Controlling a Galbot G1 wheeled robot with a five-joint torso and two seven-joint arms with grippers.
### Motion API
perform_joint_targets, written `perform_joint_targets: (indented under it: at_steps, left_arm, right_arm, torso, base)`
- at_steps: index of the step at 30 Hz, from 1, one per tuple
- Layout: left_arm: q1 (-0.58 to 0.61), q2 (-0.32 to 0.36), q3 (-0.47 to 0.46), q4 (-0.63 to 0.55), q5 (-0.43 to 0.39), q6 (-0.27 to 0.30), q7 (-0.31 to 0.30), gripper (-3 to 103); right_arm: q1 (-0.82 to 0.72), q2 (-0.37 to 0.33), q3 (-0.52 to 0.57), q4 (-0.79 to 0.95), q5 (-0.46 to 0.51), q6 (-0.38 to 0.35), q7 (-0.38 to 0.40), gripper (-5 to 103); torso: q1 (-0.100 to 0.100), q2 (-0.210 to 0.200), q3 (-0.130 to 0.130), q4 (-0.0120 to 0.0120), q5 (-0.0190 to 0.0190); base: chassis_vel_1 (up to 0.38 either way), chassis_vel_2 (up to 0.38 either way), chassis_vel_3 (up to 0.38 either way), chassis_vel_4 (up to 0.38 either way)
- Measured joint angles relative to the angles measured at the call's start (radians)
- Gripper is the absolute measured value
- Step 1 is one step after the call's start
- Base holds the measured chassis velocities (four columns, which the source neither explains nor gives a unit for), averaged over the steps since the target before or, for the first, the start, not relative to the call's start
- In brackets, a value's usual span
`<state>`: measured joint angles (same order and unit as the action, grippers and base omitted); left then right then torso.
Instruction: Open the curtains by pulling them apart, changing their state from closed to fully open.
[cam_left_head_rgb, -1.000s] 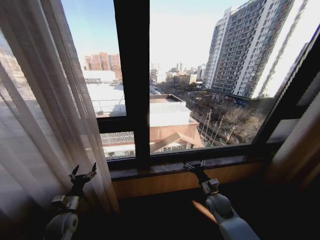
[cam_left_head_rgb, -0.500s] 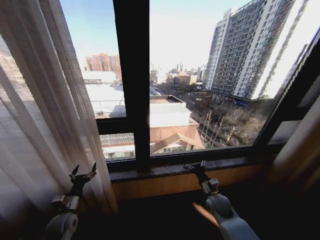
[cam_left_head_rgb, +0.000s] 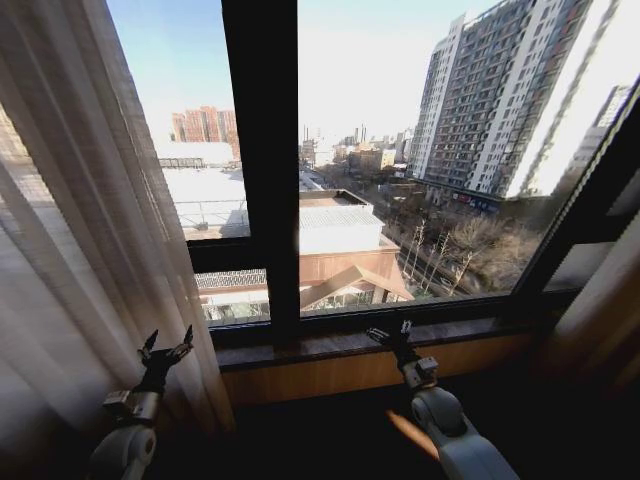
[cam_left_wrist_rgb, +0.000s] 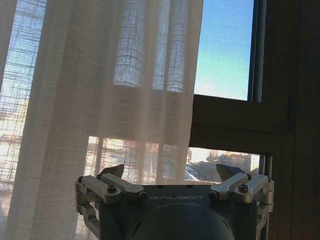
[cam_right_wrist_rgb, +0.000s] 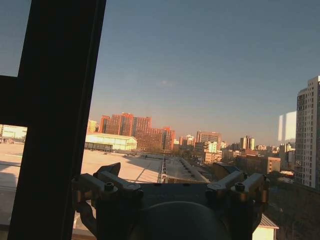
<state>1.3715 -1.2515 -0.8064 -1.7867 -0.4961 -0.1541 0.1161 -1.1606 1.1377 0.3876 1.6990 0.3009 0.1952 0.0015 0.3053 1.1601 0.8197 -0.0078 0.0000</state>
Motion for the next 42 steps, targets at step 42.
perform_joint_targets:
  at_steps: [42]
  left_arm:
    - [0.0,0.0,0.0,0.0,0.0,0.0,0.0,100]
  right_arm:
    - [0.0,0.0,0.0,0.0,0.0,0.0,0.0,100]
  torso:
    - [0.0,0.0,0.0,0.0,0.0]
  base:
    - [0.0,0.0,0.0,0.0]
